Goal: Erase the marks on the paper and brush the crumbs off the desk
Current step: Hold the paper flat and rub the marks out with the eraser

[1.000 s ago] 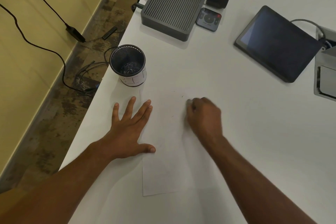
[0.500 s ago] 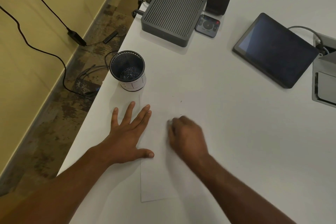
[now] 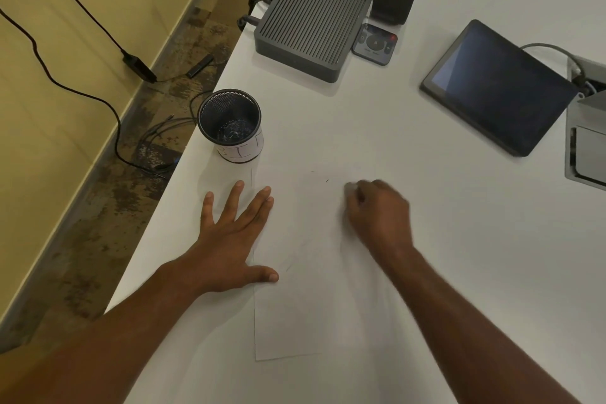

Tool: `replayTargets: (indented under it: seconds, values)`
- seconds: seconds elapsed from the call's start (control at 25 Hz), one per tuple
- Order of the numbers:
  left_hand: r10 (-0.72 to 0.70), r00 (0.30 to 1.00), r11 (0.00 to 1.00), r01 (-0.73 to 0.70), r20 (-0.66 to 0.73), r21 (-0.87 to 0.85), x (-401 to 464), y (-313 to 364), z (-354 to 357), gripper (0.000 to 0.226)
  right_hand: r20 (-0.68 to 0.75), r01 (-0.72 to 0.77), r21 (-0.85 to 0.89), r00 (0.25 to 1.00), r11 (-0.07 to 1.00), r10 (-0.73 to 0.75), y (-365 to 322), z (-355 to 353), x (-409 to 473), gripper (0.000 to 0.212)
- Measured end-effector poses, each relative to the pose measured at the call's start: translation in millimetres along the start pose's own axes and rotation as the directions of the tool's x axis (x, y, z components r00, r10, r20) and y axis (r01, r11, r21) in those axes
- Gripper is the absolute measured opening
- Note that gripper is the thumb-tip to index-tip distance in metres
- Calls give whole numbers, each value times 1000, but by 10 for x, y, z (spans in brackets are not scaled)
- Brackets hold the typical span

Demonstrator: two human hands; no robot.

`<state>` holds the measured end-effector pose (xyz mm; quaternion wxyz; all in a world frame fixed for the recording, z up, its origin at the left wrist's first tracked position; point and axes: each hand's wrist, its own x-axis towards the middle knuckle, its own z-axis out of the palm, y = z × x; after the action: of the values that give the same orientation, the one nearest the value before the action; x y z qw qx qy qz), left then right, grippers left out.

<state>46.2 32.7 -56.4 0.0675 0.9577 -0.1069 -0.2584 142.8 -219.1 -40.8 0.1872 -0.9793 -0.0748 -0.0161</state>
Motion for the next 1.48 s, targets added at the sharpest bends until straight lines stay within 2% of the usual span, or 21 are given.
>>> replayTargets:
  seconds: [0.08,0.2,0.24,0.28,0.36,0.4,0.52,0.56,0.64,0.72,0.84,0.96,1.04,1.12,1.28,1.4,1.44,1.48]
  values:
    - [2,1000,1000,-2,5,-5,3,-2,-1,129,-23,-50,-2,999,999,50,-57,-44,20,34]
    - [-2,1000,1000,2,7,-16,-6,2,-17,128,73,172,45,982,984,-175,-400,163,-325,29]
    - [-5,1000,1000,5,10,-13,-7,6,-22,128,100,176,56,978,983,-181,-379,138,-265,29]
    - [-8,1000,1000,8,16,-9,-13,6,-26,128,106,106,21,988,994,-108,-280,118,-115,31]
    - [-11,999,1000,11,31,-3,-12,15,-34,127,5,-51,-29,999,998,51,-126,22,137,34]
    - [-9,999,1000,9,35,-5,-9,15,-35,127,3,-41,-29,999,999,41,-142,2,159,34]
    - [-3,1000,1000,3,15,-26,-14,12,-39,127,134,196,39,971,980,-200,-440,159,-102,30]
    - [1,1000,1000,0,8,-27,-16,12,-40,127,139,214,69,965,974,-221,-445,164,-92,30]
    - [2,1000,1000,-2,8,-16,-22,10,-29,127,103,50,54,993,997,-56,-306,69,97,33]
    - [-1,1000,1000,1,2,-19,-28,14,-25,128,83,-118,125,991,985,108,-171,-48,141,37]
    - [-13,1000,999,13,-12,-35,-28,16,-44,127,172,-181,281,976,942,135,-235,-74,-319,30]
    - [1,999,999,-3,-47,-35,-65,80,-63,119,193,-141,384,979,913,70,-224,-34,-648,17]
    - [62,989,997,-66,-135,-28,-107,149,-12,104,179,-115,396,983,911,47,-163,-22,-634,14]
    - [104,984,991,-115,-146,-69,-137,179,54,96,155,-62,373,988,926,4,-143,-16,-615,12]
    - [82,993,994,-88,-85,-71,-101,167,88,106,122,8,211,992,978,-34,-376,95,-731,15]
    - [82,995,996,-84,-65,-16,-65,169,66,109,149,184,184,966,966,-212,-608,236,-925,20]
    - [83,995,996,-83,-55,-9,-63,169,56,109,124,204,162,967,966,-225,-547,236,-857,21]
    - [82,995,997,-82,-48,-13,-61,166,55,110,100,160,115,980,980,-172,-430,195,-715,23]
